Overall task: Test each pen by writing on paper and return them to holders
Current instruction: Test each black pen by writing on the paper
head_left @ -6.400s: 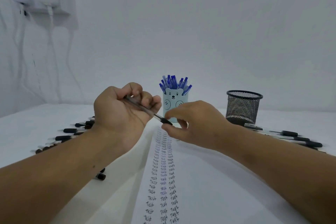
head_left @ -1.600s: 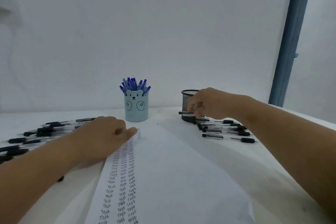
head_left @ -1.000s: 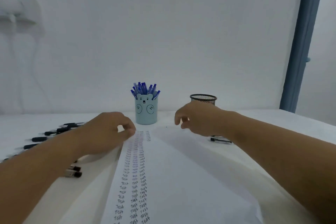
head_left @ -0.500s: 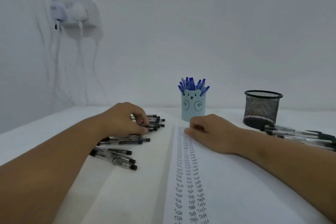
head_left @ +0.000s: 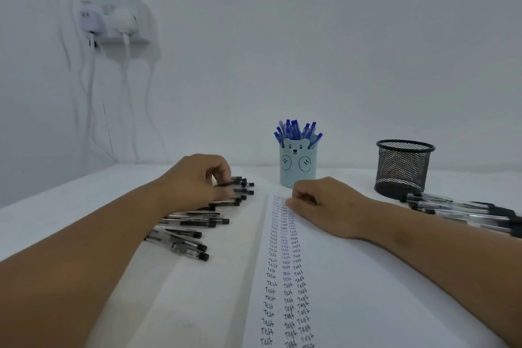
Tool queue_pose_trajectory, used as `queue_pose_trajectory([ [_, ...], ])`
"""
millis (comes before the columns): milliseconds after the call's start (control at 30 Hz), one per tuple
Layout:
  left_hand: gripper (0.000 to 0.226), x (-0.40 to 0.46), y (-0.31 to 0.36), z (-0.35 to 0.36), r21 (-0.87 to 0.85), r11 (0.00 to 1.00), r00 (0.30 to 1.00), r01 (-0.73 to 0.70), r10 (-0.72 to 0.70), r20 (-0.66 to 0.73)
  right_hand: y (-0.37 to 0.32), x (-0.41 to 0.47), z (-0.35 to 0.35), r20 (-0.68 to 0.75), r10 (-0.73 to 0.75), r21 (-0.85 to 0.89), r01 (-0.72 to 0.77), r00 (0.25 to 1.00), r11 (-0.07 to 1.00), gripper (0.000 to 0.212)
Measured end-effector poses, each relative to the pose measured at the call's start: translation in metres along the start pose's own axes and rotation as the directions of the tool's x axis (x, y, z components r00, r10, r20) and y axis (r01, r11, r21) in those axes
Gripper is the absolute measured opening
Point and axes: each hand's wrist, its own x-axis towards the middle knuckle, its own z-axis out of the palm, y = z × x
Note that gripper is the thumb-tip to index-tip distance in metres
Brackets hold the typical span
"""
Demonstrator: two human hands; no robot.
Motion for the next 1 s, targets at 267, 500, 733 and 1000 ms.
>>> queue_pose_trajectory([
  [267, 0.025, 0.009, 0.030, 0.002, -0.828, 0.552, 0.922, -0.095, -0.265, -0.282, -0.001, -0.003, -0.003, 0.011, -0.004, -0.008, 0.004, 1.000, 1.000, 0.030],
  [500, 0.037, 0.007, 0.035, 0.004, -0.972, -0.232, 0.926, -0.044, -0.374, 0.048, -0.001, -0.005, -0.004, 0.000, -0.011, 0.002, 0.011, 1.000, 1.000, 0.029],
  [733, 0.008, 0.003, 0.044, 0.010, -0.975, -0.212, 0.953, -0.065, -0.302, 0.002, -0.004, -0.007, -0.006, -0.073, 0.010, 0.028, -0.008, 0.997, 1.000, 0.023],
  [1000, 0.035, -0.004, 0.068, 0.024, -0.967, -0.254, 0.981, 0.034, -0.178, 0.081, -0.027, -0.012, -0.009, -0.460, -0.219, -0.234, 0.120, 0.861, 0.965, 0.036],
])
